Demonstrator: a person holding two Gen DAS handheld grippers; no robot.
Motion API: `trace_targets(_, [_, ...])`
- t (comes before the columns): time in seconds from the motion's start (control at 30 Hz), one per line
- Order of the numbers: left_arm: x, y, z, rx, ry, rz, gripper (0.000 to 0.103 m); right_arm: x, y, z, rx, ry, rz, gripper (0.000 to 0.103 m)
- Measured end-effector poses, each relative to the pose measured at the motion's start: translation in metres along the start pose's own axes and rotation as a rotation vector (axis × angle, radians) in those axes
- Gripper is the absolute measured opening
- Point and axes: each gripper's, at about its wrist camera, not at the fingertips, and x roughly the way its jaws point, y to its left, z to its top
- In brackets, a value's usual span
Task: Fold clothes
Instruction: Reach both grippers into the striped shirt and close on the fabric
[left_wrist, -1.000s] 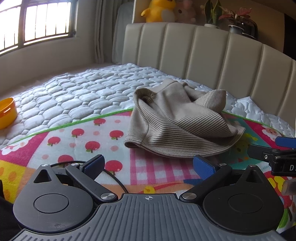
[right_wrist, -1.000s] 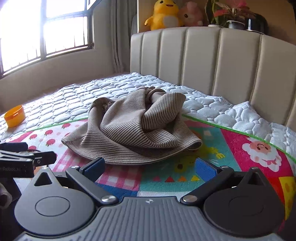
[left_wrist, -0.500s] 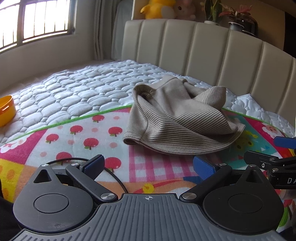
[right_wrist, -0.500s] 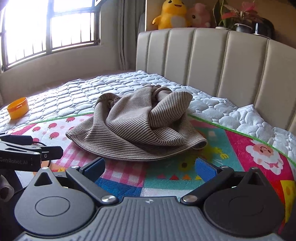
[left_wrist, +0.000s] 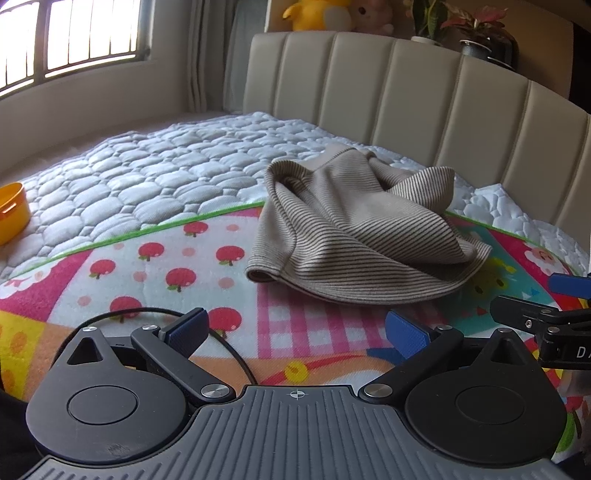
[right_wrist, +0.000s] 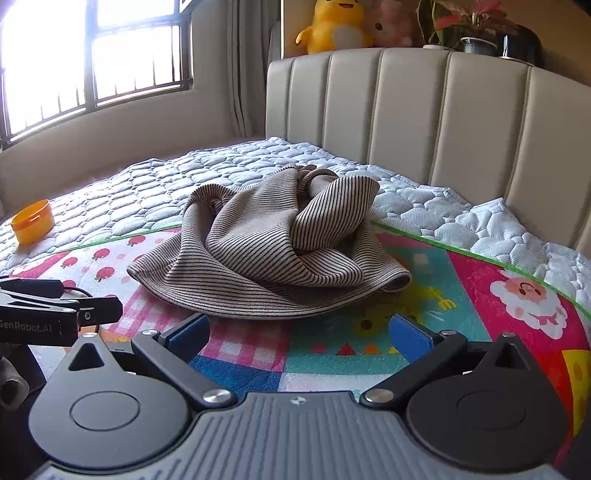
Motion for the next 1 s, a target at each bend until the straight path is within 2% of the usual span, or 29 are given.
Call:
trace_targets(0.23, [0.016, 0.011, 0.006, -0.072, 0.078, -0.048, 0.103, 0.012, -0.007, 0.002, 0.05, 0.061, 0.012, 0.103])
trace_targets(0.37, [0.034, 0.016, 0.029, -0.09, 0.087, -0.092, 0.103, 0.031, -0.027, 0.023, 0.124, 0.105, 0.065, 0.103])
trace_targets(0.47, [0.055, 0.02, 0.053, -0.095, 0.084, -0.118, 0.103, 0.057, -0.039, 0.044, 0.083, 0.092, 0.018, 0.103])
trace_targets(0.6, [0.099, 0.015, 0.086, -0.037, 0.082, -0.13, 0.103, 0.114, -0.054, 0.072, 0.072, 0.096, -0.013, 0.103])
trace_targets(0.7, [0.136, 0.005, 0.111, 0.131, 0.041, -0.074, 0.103, 0.162, -0.065, 0.082, 0.129, 0.12, -0.016, 0.103])
trace_targets(0.77, [0.163, 0.004, 0.125, 0.194, 0.056, -0.044, 0.103, 0.187, -0.069, 0.081, 0.157, 0.134, -0.012, 0.103])
trace_targets(0.87, [0.202, 0.008, 0.139, 0.236, 0.133, -0.044, 0.103, 0.206, -0.078, 0.074, 0.237, 0.152, 0.016, 0.103])
trace_targets(0.97, [0.222, 0.019, 0.14, 0.2, 0.175, -0.091, 0.1, 0.207, -0.085, 0.064, 0.308, 0.122, 0.033, 0.103])
trace_targets(1.0, [0.225, 0.021, 0.138, 0.178, 0.187, -0.115, 0.095, 0.208, -0.085, 0.064, 0.304, 0.13, 0.034, 0.103])
